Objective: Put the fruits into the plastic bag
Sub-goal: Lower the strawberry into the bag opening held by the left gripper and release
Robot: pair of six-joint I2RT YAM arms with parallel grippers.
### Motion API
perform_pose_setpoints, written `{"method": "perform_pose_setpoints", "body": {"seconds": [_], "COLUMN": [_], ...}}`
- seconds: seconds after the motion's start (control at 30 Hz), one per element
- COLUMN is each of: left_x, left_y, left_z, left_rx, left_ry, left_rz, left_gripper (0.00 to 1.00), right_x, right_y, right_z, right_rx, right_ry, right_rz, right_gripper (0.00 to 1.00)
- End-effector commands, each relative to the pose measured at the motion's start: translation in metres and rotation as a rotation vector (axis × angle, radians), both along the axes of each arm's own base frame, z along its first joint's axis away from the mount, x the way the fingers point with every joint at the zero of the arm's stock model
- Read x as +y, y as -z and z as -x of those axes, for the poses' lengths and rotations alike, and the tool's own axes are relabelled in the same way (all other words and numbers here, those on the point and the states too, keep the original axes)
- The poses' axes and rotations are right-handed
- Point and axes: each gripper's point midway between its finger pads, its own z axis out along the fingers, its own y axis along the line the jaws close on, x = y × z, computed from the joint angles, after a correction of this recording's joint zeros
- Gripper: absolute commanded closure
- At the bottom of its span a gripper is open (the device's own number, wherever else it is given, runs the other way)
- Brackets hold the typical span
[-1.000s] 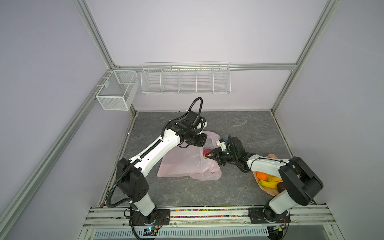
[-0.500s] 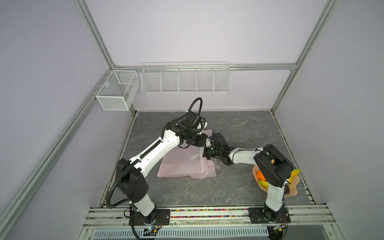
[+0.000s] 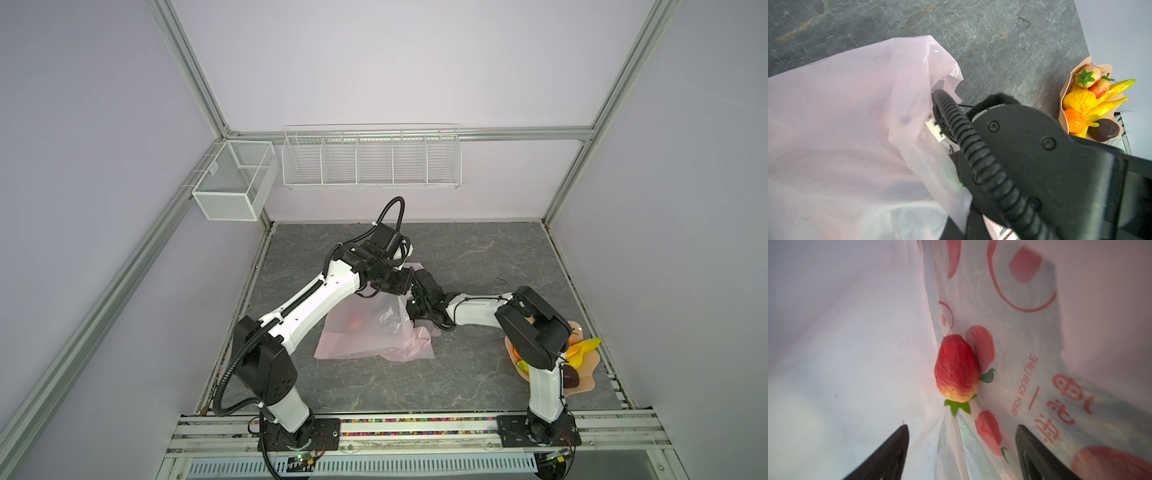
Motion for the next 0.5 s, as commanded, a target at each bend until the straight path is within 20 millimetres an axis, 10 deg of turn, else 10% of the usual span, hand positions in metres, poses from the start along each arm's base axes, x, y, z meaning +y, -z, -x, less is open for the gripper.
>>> {"method": "perform_pose_setpoints", "body": {"seconds": [0.0,0.47], "left_x": [0.005,0.025], "left_y": [-0.008,0.000], "left_z": [0.002,0.005], "left_rx": [-0.034,-0.024], "left_ry": [-0.005,-0.060], "left_rz": [-0.003,-0.047], "left_gripper": [1.00,1.00], "right_x": [-0.013,-0.111], "right_y": [-0.007,-0.030], "right_z": [0.004,0.020], "right_rx": [-0.011,-0.088], "right_ry": [-0.006,0.077], "right_rz": [0.064,0.348], "right_gripper": [0.10,0.06]}}
